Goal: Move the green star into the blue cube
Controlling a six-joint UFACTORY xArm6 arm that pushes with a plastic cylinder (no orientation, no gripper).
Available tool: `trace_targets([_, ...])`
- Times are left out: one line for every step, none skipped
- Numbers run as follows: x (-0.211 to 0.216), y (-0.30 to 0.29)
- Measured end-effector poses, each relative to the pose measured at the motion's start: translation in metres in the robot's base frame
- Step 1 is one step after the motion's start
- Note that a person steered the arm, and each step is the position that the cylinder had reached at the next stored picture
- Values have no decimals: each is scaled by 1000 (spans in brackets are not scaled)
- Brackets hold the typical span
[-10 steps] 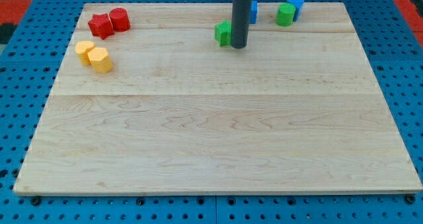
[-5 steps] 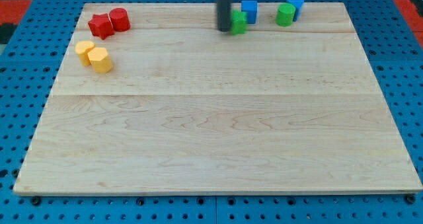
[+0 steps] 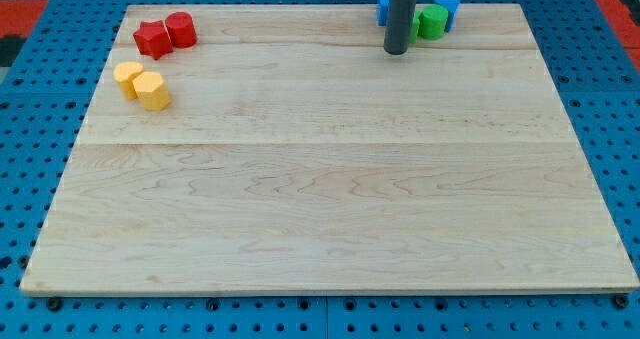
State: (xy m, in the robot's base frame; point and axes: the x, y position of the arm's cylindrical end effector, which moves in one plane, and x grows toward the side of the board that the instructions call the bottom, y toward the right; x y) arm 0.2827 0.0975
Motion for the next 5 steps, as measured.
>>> trace_targets([-28, -1])
trace_targets([-32, -1])
trace_targets([-57, -3])
trace_targets([-90, -29])
trace_targets([-89, -108])
